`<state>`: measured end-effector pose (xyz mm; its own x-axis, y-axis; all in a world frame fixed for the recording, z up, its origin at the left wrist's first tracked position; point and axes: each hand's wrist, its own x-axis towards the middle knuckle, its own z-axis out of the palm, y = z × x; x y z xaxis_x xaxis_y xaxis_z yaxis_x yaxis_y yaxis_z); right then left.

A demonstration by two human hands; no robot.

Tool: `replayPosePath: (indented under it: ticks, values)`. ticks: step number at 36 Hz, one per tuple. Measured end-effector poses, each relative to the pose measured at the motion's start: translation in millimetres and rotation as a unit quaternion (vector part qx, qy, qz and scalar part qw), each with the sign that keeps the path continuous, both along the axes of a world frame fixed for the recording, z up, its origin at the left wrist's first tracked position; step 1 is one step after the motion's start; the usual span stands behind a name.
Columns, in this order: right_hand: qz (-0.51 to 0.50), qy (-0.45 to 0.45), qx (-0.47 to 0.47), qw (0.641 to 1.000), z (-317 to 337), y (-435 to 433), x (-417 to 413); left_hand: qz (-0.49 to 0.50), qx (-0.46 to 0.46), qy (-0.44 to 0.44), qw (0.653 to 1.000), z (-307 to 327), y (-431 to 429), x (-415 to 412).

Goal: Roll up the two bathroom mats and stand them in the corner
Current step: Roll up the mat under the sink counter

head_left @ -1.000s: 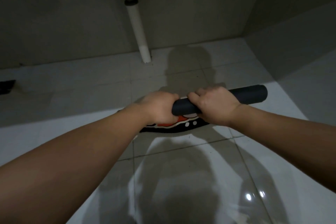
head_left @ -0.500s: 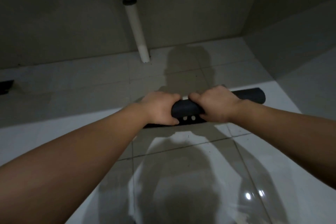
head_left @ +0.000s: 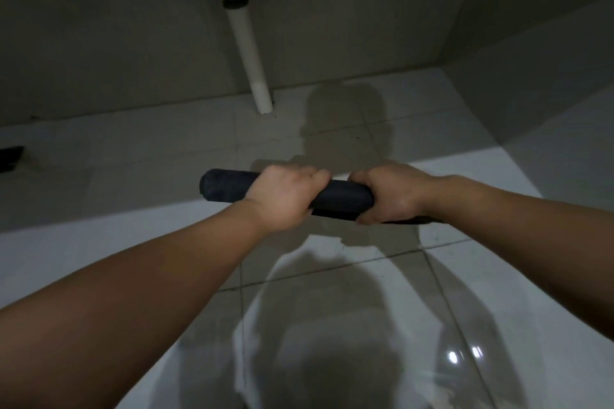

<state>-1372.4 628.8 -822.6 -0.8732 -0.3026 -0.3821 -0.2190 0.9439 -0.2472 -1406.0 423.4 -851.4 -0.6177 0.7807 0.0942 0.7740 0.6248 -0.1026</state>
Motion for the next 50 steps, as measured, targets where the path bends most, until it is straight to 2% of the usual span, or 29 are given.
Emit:
replayPosePath:
  ticks: [4,7,9,11,13,15,18,21,23,27,32,37,40,44,47,50]
  values:
    - [0.007,0.041,0.027,0.999,-1.7,0.3,2.6,0.013,0.024,-0.040,0.999,-1.2,2.6,-1.6]
    - [0.069,0.160,0.102,0.980,-5.8,3.7,8.3,0.041,0.021,-0.177,0.983,2.5,6.1,-5.7]
    - [0.126,0.246,0.143,0.950,-11.1,6.1,13.5,0.073,0.010,-0.268,0.960,4.1,7.4,-7.1]
    - [0.163,0.293,0.154,0.929,-17.1,6.7,17.4,0.095,0.024,-0.344,0.934,3.0,6.5,-6.0]
    - [0.183,0.338,0.159,0.909,-21.1,6.6,19.6,0.099,0.033,-0.370,0.923,0.4,5.5,-3.2]
    - [0.185,0.359,0.162,0.900,-26.0,7.2,19.4,0.099,0.032,-0.352,0.930,-3.3,4.1,-1.9]
    - [0.169,0.306,0.140,0.926,-27.4,7.9,17.1,0.086,0.010,-0.251,0.964,-7.3,-0.7,-3.7]
    - [0.081,0.146,0.073,0.983,-16.4,11.7,10.4,0.044,0.014,-0.112,0.993,-5.3,-8.8,-6.1]
    - [0.034,0.063,0.039,0.997,-8.8,16.5,6.4,0.020,0.034,-0.063,0.997,-3.2,-10.9,-6.6]
    - [0.001,0.024,0.028,0.999,0.5,23.9,4.7,0.029,0.039,-0.064,0.997,-2.3,-4.0,-5.3]
    - [-0.037,0.023,0.050,0.998,4.5,26.2,11.6,0.051,0.047,-0.102,0.992,-2.3,12.6,-5.4]
    - [-0.151,0.024,0.039,0.987,4.7,53.4,30.1,0.120,0.107,-0.118,0.980,3.0,43.9,-12.2]
    - [-0.252,0.008,0.004,0.968,4.1,81.4,47.5,0.162,0.174,-0.198,0.951,8.6,74.1,-7.1]
    - [-0.371,-0.003,-0.092,0.924,6.0,119.2,66.3,0.232,0.246,-0.324,0.884,18.4,130.8,12.4]
    - [-0.412,0.004,-0.188,0.891,8.2,141.6,71.8,0.236,0.281,-0.431,0.824,20.7,180.3,24.1]
    - [-0.431,0.009,-0.271,0.861,4.2,157.5,73.0,0.228,0.315,-0.502,0.773,20.5,221.9,29.9]
